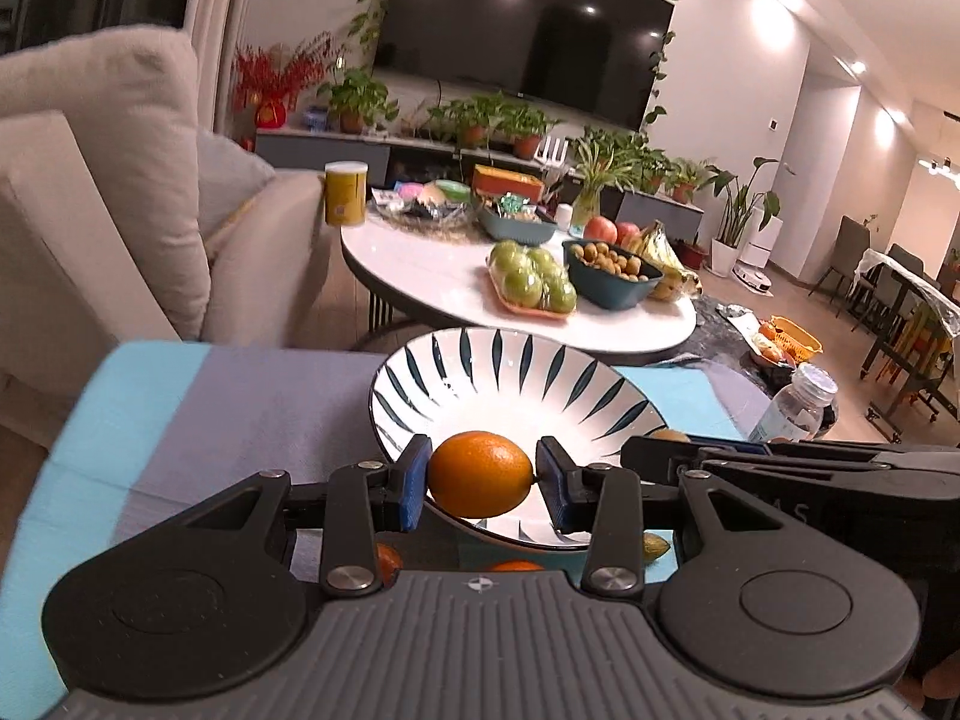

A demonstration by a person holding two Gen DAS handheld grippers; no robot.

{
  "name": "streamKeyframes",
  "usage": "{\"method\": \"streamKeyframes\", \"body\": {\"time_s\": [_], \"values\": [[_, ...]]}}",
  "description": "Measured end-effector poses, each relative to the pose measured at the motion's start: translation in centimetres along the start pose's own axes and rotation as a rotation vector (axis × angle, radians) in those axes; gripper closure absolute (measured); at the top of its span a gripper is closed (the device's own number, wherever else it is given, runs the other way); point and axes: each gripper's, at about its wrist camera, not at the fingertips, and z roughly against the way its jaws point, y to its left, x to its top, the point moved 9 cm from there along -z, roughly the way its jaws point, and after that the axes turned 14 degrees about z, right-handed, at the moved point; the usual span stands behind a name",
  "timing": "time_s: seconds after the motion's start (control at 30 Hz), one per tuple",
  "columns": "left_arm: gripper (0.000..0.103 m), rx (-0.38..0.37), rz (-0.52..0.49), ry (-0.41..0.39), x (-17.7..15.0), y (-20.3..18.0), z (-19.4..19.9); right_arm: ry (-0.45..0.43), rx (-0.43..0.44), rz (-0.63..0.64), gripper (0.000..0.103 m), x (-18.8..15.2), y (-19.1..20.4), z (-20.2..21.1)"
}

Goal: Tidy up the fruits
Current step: 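Carry both fruits over the striped bowl and open both tools to drop them, then grasp a stemmed tangerine with the right tool while the left tool approaches a brown fruit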

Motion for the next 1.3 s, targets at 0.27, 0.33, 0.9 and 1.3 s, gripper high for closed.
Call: {"method": "streamKeyframes", "body": {"time_s": [0.27, 0.33, 0.9, 1.3], "values": [[0.063, -0.014, 0.032, 0.012, 0.3, 0.5, -0.9, 0.002, -0.014, 0.029, 0.042, 0.2, 0.2, -0.4], [0.053, -0.009, 0.035, -0.002, 0.5, 0.6, -0.4, -0.006, -0.027, 0.033, 0.041, 0.3, 0.1, -0.2], [0.021, 0.068, -0.023, -0.072, -0.5, 1.2, 6.4, -0.095, -0.179, 0.141, 0.036, -0.7, -1.8, 5.0], [0.021, 0.063, -0.036, -0.043, -4.7, 1.2, 10.9, -0.048, -0.195, 0.178, 0.036, -4.1, -0.4, 8.4]]}}
